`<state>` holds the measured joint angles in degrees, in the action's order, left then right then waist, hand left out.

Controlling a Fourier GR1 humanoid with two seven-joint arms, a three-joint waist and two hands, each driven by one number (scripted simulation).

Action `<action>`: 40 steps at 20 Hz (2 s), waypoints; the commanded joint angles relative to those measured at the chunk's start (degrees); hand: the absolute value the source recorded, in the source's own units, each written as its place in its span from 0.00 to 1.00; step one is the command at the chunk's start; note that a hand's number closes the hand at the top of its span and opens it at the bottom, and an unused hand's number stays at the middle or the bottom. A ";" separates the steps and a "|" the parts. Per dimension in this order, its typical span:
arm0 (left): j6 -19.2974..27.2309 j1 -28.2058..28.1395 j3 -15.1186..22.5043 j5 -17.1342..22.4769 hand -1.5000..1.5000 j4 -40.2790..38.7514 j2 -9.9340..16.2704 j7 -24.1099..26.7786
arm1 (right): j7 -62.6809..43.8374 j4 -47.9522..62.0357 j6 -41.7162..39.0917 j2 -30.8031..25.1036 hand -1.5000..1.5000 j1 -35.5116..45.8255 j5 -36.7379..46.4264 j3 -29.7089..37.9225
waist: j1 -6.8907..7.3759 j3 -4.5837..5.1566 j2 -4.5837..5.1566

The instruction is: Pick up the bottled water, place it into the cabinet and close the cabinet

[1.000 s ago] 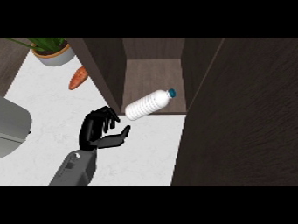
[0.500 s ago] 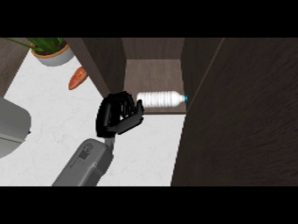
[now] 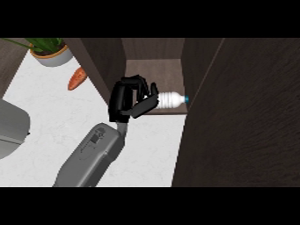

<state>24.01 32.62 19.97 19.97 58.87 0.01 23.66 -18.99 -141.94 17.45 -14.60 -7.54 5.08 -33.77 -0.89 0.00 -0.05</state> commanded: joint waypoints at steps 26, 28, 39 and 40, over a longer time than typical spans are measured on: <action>13.20 24.74 -3.79 12.08 1.00 -39.99 -0.01 10.96 | 4.53 -4.48 -3.51 -2.55 0.00 -5.57 -4.30 4.09 | -1.88 0.05 0.78; 11.40 27.38 -5.29 11.42 1.00 -42.71 0.24 10.68 | 7.35 -6.95 -4.93 -5.01 0.00 -10.07 -5.26 5.44 | -2.06 0.00 0.70; 12.34 30.76 -5.46 10.77 0.00 -50.22 0.00 13.29 | 8.91 -2.74 -6.06 -3.40 0.00 -7.77 -4.68 4.48 | -3.89 0.09 1.53; 11.31 30.14 -6.05 10.74 0.00 -50.49 0.00 14.66 | 10.88 -2.60 -6.27 -3.38 0.00 -9.76 -4.29 3.26 | -3.51 0.06 1.31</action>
<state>36.26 62.70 15.00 30.33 9.69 0.10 36.60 -8.01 -141.99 11.21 -18.06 -15.69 0.23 -29.37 -4.22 0.05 1.27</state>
